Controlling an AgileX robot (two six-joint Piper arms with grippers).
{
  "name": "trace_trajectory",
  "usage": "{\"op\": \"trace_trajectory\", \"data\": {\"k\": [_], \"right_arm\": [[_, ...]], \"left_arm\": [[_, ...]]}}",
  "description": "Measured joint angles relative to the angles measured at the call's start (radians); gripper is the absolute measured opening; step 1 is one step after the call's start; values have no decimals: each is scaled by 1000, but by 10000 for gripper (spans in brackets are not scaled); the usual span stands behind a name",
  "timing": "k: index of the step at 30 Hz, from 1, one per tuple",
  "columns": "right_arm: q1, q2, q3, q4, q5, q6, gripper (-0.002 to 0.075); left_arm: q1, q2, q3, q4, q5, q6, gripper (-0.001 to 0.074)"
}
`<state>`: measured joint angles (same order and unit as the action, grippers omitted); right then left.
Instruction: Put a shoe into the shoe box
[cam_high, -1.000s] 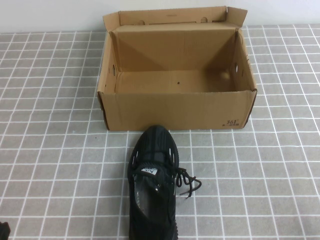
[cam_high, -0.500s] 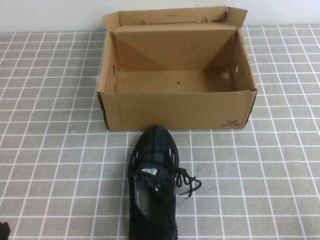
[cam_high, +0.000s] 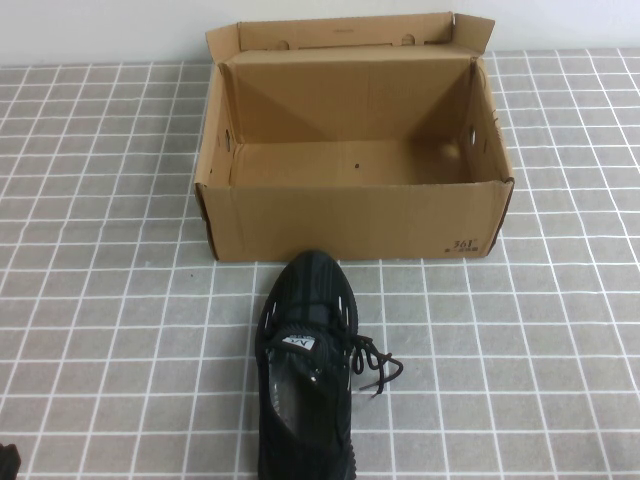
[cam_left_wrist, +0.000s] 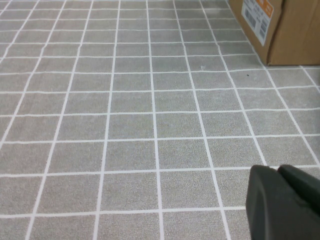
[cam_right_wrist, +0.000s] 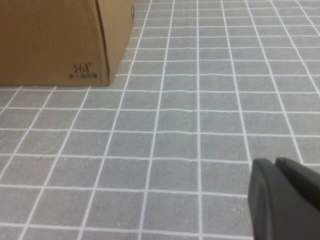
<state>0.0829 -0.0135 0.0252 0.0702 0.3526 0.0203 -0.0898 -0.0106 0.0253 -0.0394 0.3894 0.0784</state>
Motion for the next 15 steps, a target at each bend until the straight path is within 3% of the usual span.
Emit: {"op": "trace_trajectory", "data": {"k": [4, 11, 15], "right_arm": [[0, 0, 0, 59, -49, 0, -16], [0, 0, 0, 446, -291, 0, -16], [0, 0, 0, 544, -391, 4, -16]], "left_arm": [[0, 0, 0, 0, 0, 0, -1], [0, 0, 0, 0, 0, 0, -1], [0, 0, 0, 0, 0, 0, -1]]}}
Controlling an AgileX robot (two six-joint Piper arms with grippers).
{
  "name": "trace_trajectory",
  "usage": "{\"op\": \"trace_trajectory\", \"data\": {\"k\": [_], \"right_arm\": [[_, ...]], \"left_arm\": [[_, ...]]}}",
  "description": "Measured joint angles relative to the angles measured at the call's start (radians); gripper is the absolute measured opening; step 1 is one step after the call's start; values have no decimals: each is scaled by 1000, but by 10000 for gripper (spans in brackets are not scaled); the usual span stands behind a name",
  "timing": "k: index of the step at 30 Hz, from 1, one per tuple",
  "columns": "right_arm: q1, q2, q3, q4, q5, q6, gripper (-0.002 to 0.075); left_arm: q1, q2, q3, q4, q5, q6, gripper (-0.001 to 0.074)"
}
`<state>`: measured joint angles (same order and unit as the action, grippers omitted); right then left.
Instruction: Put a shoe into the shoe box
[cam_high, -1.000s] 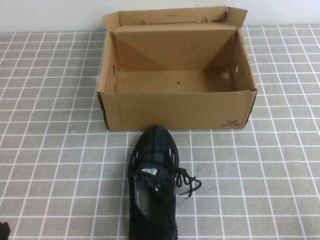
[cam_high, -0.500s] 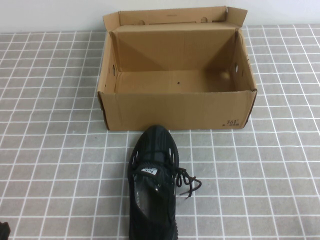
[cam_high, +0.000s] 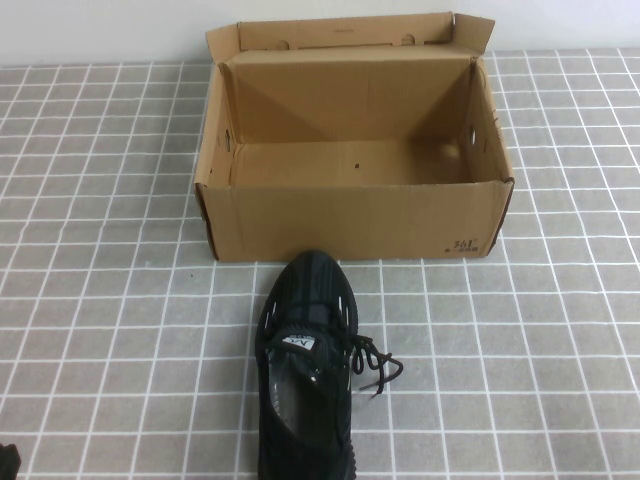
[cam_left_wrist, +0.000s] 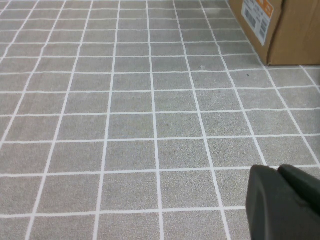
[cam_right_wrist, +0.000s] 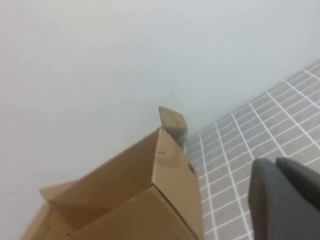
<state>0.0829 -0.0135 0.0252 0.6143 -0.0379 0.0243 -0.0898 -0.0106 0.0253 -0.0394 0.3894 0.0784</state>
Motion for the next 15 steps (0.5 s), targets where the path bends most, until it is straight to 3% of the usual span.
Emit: {"op": "trace_trajectory", "data": {"k": [5, 9, 15], "right_arm": [[0, 0, -11, 96, 92, 2, -17], [0, 52, -147, 90, 366, 2, -17], [-1, 331, -444, -79, 821, 0, -17]], "left_arm": [[0, 0, 0, 0, 0, 0, -1], [0, 0, 0, 0, 0, 0, -1], [0, 0, 0, 0, 0, 0, -1]]}}
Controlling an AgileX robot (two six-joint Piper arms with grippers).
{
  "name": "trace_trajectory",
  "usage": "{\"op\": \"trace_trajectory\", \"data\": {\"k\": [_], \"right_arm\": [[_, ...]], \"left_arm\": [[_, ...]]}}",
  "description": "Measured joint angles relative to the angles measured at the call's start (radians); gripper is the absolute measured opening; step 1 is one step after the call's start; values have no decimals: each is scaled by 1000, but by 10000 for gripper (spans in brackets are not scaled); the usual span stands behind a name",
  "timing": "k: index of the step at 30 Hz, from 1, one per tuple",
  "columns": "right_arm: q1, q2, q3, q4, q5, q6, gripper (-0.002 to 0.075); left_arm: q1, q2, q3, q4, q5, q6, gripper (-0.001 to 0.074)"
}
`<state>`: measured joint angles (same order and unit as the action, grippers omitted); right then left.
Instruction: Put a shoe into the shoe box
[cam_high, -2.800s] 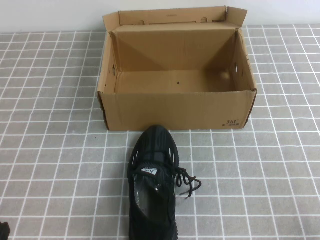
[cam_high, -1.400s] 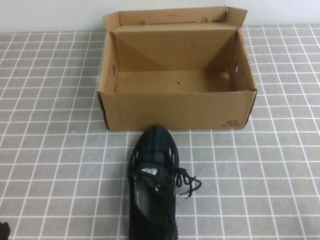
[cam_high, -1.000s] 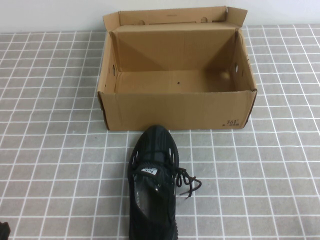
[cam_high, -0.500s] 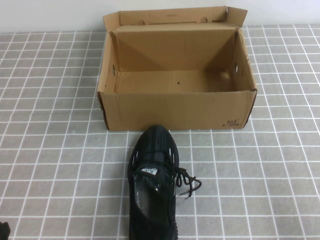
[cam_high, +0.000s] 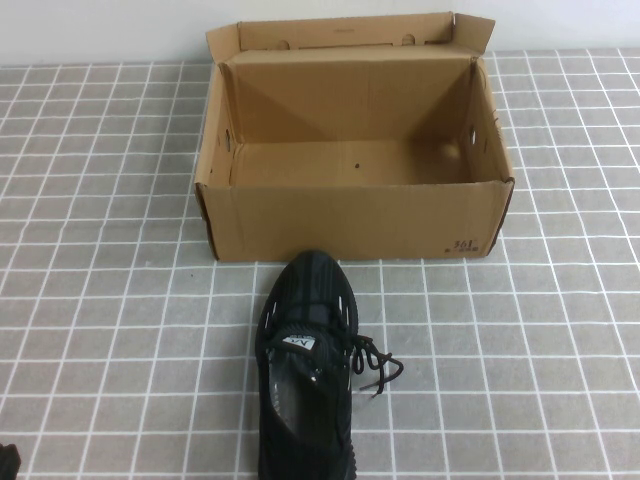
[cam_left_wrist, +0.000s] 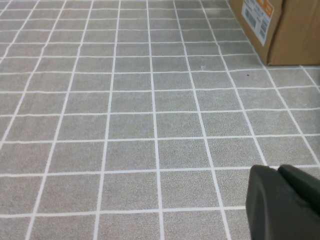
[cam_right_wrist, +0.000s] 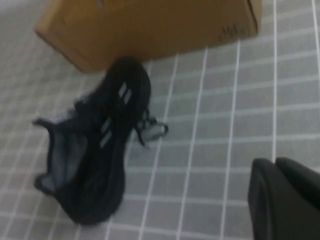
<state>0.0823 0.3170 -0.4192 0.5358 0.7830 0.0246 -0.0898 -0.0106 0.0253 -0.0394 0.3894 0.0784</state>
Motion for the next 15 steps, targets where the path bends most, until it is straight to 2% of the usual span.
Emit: {"op": "trace_trajectory", "data": {"k": [3, 6, 10, 15], "right_arm": [[0, 146, -125, -77, 178, -13, -16], [0, 280, -209, -113, 254, -57, -16], [0, 450, -300, -110, 277, -133, -16], [31, 654, -408, -17, 273, -252, -16]], "left_arm": [[0, 0, 0, 0, 0, 0, -1], [0, 0, 0, 0, 0, 0, -1], [0, 0, 0, 0, 0, 0, -1], [0, 0, 0, 0, 0, 0, -1]]}}
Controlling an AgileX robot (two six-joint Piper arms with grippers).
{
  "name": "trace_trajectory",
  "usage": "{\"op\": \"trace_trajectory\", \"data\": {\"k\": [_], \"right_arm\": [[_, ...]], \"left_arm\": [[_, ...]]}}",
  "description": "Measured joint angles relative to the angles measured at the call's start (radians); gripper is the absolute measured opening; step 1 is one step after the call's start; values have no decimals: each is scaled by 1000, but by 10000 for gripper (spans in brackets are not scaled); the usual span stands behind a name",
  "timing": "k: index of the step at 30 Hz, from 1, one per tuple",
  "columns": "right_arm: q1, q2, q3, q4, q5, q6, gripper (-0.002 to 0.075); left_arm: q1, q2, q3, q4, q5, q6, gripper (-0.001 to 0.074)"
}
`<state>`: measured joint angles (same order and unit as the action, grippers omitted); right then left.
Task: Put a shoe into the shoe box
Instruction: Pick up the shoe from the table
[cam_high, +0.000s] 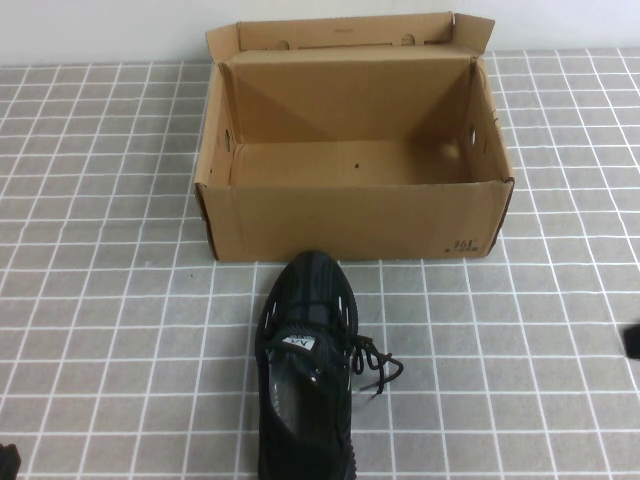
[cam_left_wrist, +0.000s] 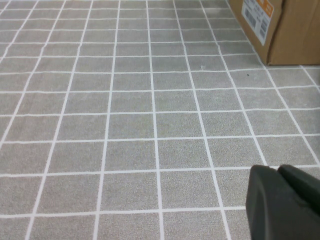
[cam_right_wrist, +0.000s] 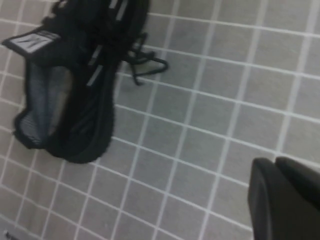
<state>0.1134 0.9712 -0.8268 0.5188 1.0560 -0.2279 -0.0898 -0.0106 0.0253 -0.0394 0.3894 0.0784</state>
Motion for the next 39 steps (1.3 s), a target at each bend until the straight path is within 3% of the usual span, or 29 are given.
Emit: {"op": "trace_trajectory", "data": {"k": [4, 13, 18, 22, 28, 30, 39], "right_arm": [[134, 138, -95, 11, -30, -26, -16], [547, 423, -346, -142, -51, -60, -16], [684, 549, -470, -228, -51, -195, -8], [730, 629, -538, -237, -49, -313, 69], [739, 719, -605, -251, -72, -394, 379], [739, 743, -618, -253, -101, -422, 430], [739, 858, -689, -322, -155, -464, 465]], "left_arm": [[0, 0, 0, 0, 0, 0, -1], [0, 0, 0, 0, 0, 0, -1], [0, 0, 0, 0, 0, 0, -1], [0, 0, 0, 0, 0, 0, -1], [0, 0, 0, 0, 0, 0, -1], [0, 0, 0, 0, 0, 0, -1], [0, 0, 0, 0, 0, 0, -1]]}}
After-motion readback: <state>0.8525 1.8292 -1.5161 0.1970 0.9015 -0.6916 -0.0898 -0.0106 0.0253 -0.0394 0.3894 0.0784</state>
